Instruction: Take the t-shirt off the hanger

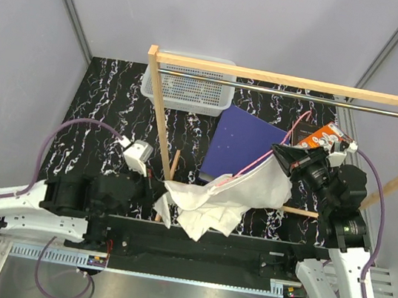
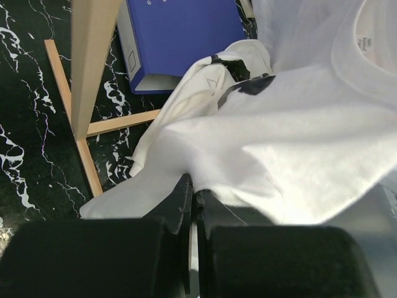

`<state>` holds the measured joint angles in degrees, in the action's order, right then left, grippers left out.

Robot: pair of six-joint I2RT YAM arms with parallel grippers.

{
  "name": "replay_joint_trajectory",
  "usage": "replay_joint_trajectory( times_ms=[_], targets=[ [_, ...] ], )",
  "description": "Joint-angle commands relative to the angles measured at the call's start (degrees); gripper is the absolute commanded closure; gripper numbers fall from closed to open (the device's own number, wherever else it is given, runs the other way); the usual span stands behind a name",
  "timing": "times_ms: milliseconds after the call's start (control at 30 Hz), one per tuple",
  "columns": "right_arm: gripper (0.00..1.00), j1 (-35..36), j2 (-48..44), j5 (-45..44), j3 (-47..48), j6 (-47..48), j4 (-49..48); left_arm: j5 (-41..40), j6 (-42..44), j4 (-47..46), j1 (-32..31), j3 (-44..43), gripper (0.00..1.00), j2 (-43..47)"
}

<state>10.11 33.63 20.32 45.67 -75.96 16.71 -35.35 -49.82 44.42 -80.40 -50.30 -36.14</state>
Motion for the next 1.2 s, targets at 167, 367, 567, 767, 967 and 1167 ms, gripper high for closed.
replay_joint_trajectory(
  times_ms=[167, 367, 567, 767, 967, 1167],
  targets=[
    [1.0, -0.09, -4.88, 8.27, 0.65, -2.17, -8.1, 0.81, 3.33, -9.44, 0.6, -6.03, 1.0, -11.93],
    [1.0, -0.18, -9.72, -0.79, 1.7, -3.31, -7.22, 0.9, -3.6, -8.83, 1.48, -0.26, 1.0, -11.94],
    [1.0, -0.26, -10.34, -4.32, 2.76, -2.87, -4.76, 2.83, -12.4, -8.83, 1.65, 9.51, 1.0, -5.7],
    [1.0, -0.18, -10.43, -6.42, 3.98, 0.54, -1.51, 1.26, -13.55, -7.08, 1.74, 11.9, 1.0, -0.34],
    [1.0, -0.26, -7.53, -0.55, 5.48, 1.52, -0.45, 1.77, -9.07, -8.12, 3.67, 7.43, 1.0, -0.94],
    [1.0, -0.09, -5.07, 11.22, 4.25, -2.86, -1.07, 7.38, -1.17, -15.84, 7.0, 0.31, 1.0, -9.64]
  ],
)
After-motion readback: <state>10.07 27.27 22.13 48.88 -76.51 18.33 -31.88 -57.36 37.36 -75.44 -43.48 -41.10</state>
